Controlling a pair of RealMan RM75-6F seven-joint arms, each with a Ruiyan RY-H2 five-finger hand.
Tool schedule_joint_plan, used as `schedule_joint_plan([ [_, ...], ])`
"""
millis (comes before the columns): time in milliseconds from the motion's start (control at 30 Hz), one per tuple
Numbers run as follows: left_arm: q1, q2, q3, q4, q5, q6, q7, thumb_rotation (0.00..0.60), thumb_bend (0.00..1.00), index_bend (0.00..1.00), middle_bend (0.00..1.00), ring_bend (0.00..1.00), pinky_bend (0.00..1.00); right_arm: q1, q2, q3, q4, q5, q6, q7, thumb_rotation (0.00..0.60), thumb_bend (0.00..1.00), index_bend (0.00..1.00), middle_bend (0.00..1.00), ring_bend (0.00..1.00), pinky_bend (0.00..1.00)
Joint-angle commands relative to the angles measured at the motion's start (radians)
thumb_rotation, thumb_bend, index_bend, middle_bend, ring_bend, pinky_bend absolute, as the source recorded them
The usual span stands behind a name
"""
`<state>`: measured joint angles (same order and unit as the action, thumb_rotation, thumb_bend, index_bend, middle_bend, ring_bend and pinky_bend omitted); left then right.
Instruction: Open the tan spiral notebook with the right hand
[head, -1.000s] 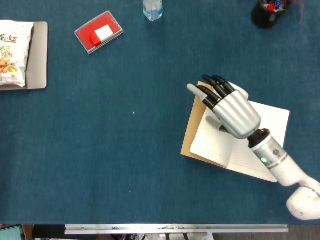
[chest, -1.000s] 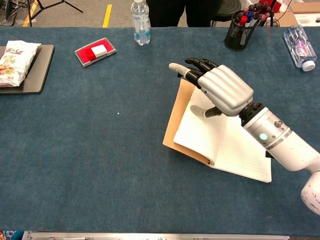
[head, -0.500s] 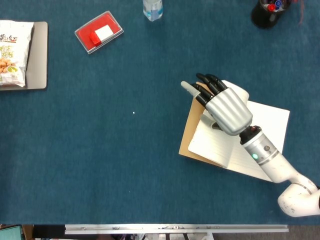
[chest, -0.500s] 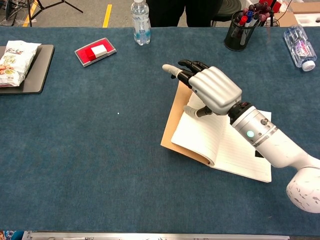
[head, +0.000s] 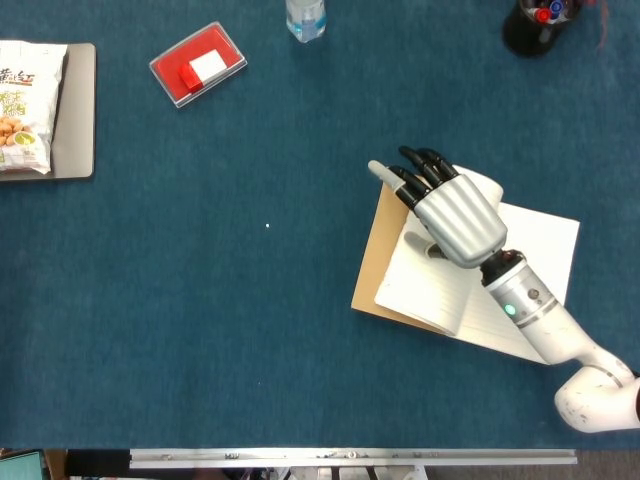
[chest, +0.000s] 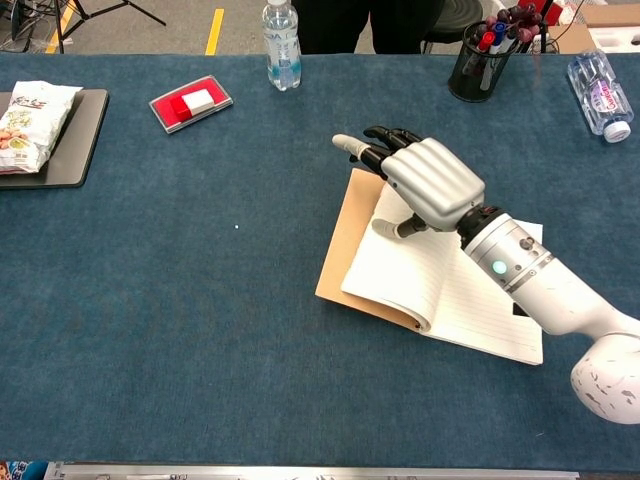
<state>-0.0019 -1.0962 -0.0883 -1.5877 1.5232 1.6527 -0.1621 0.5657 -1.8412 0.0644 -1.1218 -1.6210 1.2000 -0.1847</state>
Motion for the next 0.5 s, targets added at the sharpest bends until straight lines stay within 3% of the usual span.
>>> schedule_joint_plan([
  [33,0.0,0.0,0.0,0.0,0.0,0.0,0.0,0.6,0.28,0.46,0.4,0.31,0.5,0.0,-0.006,0.003,0.006,-0.002,0.014,0.009,0.6,0.17,0.01,0.26,0.09,0.16],
  [500,0.0,0.0,0.0,0.0,-0.001,-0.002,0.003,0.6,0.28,0.46,0.4,0.31,0.5,-0.009,0.016,0.002,-0.02,-0.025,0.088,0.043,0.6,0.18,0.01,0.27,0.09,0.16],
])
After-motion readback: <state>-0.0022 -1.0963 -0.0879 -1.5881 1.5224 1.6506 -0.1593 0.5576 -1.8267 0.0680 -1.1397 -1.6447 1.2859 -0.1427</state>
